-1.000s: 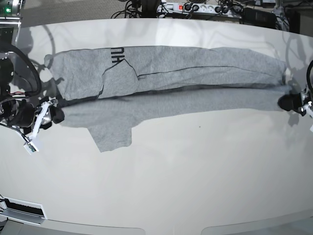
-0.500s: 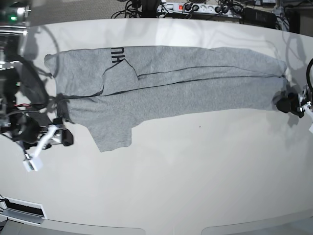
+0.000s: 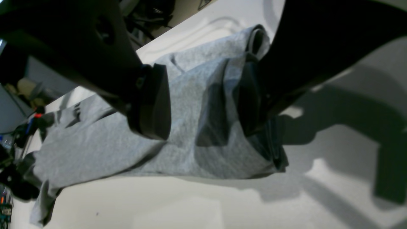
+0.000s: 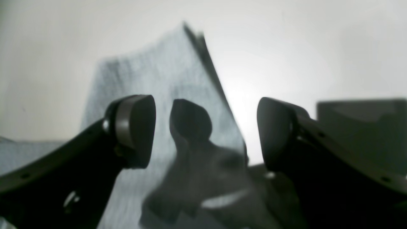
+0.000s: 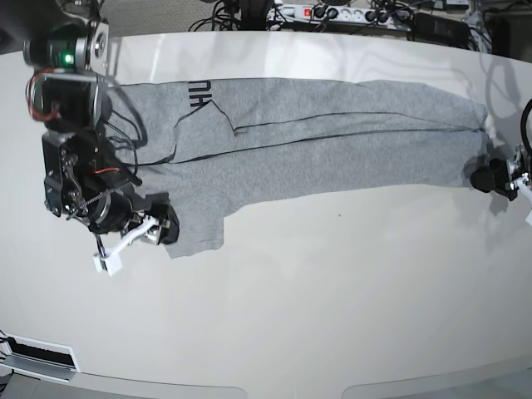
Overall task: Layout the t-shirt on the table in an organized manner, then fold the t-shirt properly
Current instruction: 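Tuck the folded edge with the right gripper and smooth the strip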
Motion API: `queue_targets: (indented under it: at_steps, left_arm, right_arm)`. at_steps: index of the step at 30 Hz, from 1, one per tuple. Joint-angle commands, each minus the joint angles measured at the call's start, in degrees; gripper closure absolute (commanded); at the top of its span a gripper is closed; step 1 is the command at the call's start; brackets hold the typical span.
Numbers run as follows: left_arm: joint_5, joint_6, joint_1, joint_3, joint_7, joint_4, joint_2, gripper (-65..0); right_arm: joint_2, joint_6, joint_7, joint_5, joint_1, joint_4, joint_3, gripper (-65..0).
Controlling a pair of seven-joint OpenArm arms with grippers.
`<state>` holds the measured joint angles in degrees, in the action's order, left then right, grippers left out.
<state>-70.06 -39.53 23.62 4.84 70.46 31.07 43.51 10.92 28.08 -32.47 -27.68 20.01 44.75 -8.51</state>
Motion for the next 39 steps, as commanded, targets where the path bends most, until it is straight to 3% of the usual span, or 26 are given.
queue_targets:
  at_steps: [1,4,9,12,14,18,21,27,31,35,39]
  left_arm:
    - [-0.9,-0.5,1.1,0.2,-0.4,0.7,1.6,-34.5]
    - [-0.9,-0.5,1.1,0.2,-0.4,0.7,1.6,-34.5]
    - [-0.9,-0.5,1.2,0.2,-1.9,0.7,1.6,-34.5]
    - [-0.9,-0.5,1.2,0.2,-1.9,0.7,1.6,-34.5]
    - [-0.9,-0.5,1.1,0.2,-1.9,0.7,1.6,-34.5]
    - [-1.0,-0.5,1.2,0.2,-2.1,0.7,1.6,-34.5]
    - [-0.9,-0.5,1.2,0.2,-2.6,0.7,1.6,-34.5]
    - [-0.9,-0.5,1.1,0.2,-2.6,0.7,1.6,-34.5]
    - [-0.9,-0.5,1.2,0.2,-2.6,0.7,1.6,-34.5]
    - [-0.9,-0.5,1.2,0.2,-2.8,0.7,1.6,-34.5]
    - [-0.9,-0.5,1.2,0.2,-3.0,0.7,1.6,-34.5]
  right_arm:
    - [0.2,-0.1,0.7,0.8,1.9,-0.9,-0.1,-50.8]
    - [-0.3,-0.7,1.6,2.7,3.1,-2.2,-0.1,-50.9]
    - [-2.0,8.8,-2.2,0.5,3.4,-2.2,-0.1,-50.8]
    - [-2.6,11.9,-2.0,0.5,3.5,-2.1,-0.1,-48.9]
    - [-2.5,11.9,-0.2,0.5,3.5,-1.7,-0.1,-37.7]
    - [-2.3,11.9,-1.5,0.5,3.5,1.7,-0.1,0.0]
    - [-2.2,11.9,-8.7,-1.6,3.4,6.4,-0.1,0.0]
    - [-2.1,11.9,-33.2,-20.9,2.4,21.1,-0.1,0.0]
    - [-0.7,11.9,-45.5,-35.4,-2.4,33.0,-0.1,0.0]
    - [2.7,11.9,-47.5,-46.9,-9.2,44.3,-0.1,0.0]
    - [6.5,11.9,-47.5,-49.2,-16.2,52.4,-0.1,0.0]
